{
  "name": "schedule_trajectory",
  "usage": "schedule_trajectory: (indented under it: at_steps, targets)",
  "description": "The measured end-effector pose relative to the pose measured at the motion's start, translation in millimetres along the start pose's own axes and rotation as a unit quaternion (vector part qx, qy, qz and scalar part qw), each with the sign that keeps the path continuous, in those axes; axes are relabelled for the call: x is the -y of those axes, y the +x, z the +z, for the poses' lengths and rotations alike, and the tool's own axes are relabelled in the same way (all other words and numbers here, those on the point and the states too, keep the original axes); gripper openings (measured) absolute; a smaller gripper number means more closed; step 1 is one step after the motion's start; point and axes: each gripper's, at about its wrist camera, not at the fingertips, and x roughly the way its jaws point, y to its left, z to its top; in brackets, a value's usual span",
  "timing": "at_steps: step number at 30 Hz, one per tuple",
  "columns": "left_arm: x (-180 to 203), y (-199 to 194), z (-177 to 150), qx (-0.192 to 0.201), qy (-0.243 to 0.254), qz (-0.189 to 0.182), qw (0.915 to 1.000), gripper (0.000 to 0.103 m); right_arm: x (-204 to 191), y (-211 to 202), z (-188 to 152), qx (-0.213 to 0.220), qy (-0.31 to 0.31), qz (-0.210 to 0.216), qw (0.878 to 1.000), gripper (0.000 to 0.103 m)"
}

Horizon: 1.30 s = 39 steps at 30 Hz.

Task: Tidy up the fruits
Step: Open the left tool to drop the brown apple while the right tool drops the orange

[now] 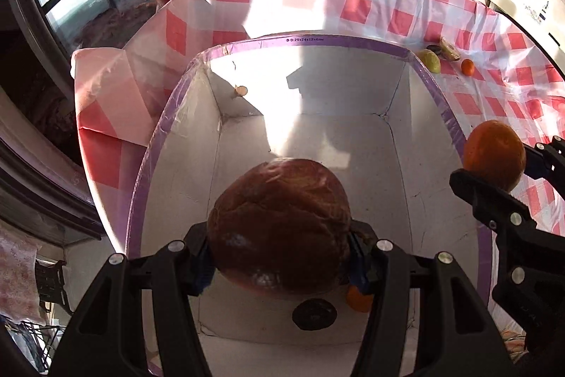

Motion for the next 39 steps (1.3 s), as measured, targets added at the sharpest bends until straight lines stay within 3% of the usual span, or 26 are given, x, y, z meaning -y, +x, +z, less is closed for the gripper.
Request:
schedule_trajectory:
  at_steps: [5, 12, 20, 25, 31, 39]
  targets:
    - [-27, 23, -8, -0.031, -0.02, 0.022, 0.9991, 0.058, -26, 25, -1, -0.037, -0.051, 0.027, 0.998, 0.045]
    - [-35, 38, -16, -0.058, -0.022, 0.022, 0.9978, 0.058, -45, 50, -19, -0.103, -0.093, 0.039, 0.99, 0.045]
    - [-30, 37, -18, -0.057, -0.015, 0.019, 0.9981, 0.061, -52, 50, -26, -0.11, -0.105, 0.025, 0.988, 0.046]
    - [-35, 29, -20, -0.033, -0.022, 0.031, 0.9987, 0.079, -51, 47, -25, -0.107, -0.093, 0.033, 0.989, 0.052]
    - [-40, 30, -24, -0.037, -0.031, 0.03, 0.9984, 0.079, -48, 44, -27, -0.106, -0.08, 0.028, 0.991, 0.061]
    - [-39, 21, -25, -0.029, -0.026, 0.029, 0.9988, 0.081, -48, 36, -29, -0.092, -0.07, 0.025, 0.993, 0.061]
